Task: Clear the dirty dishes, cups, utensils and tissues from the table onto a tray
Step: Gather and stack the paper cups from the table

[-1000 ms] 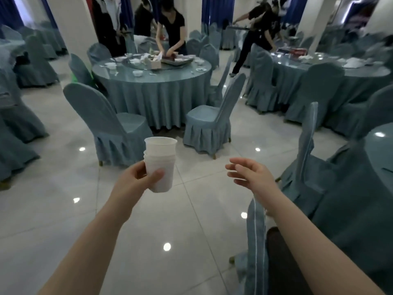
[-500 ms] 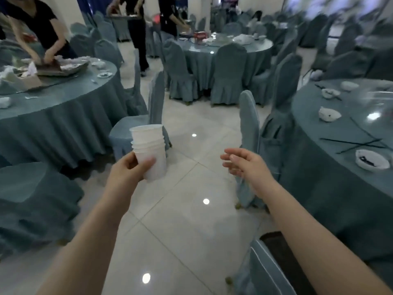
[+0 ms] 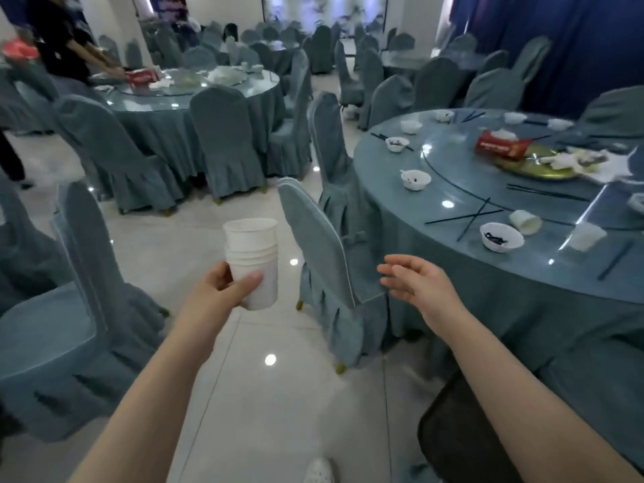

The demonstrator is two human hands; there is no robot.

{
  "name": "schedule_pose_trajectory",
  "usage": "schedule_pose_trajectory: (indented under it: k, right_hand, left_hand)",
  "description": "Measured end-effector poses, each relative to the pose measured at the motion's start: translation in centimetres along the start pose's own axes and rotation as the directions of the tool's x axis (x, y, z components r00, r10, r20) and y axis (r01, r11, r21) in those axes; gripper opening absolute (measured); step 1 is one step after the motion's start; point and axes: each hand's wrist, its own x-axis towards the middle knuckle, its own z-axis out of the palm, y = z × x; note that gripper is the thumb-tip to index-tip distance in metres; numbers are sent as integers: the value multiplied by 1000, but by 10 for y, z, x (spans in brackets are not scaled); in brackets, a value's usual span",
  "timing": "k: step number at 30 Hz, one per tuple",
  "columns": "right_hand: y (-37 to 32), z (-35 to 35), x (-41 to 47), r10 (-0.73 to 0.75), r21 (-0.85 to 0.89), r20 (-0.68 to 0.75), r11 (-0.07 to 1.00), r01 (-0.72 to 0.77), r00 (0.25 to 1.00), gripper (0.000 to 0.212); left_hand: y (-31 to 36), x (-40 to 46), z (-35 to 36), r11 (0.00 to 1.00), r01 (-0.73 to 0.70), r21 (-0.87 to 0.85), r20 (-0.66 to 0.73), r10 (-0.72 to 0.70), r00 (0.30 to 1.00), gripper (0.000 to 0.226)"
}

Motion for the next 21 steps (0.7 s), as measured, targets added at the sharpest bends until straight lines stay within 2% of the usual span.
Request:
schedule_pose_trajectory:
  k: [4,11,15,17,20,21]
  right_hand:
    - [-5,-11,68,-6,51,-115,999,11,993,17]
    - [-19,-50,146,15,21,-300,1000,-9,954,16]
    - [-17,-82,177,27,33,-425,999,-14,905,14]
    - [-17,-103,193,32,34,-495,999,-17,868,16]
    - [-15,-131,214,52,18,-598,998,-52,800,16]
    - [-14,-140,222,56,8,-628,998,-66,776,16]
  left_hand:
    - [17,90,30,998,-39,-46,102,44,994,50]
    - [37,211,100,995,-45,-87,297,69,952,48]
    - [38,271,149,993,-30,-112,392,72,917,74]
    - [39,306,177,992,-27,-126,430,79,899,66]
    - [36,352,214,993,-14,-118,505,72,860,29]
    - [34,368,225,993,-15,-114,525,73,848,22]
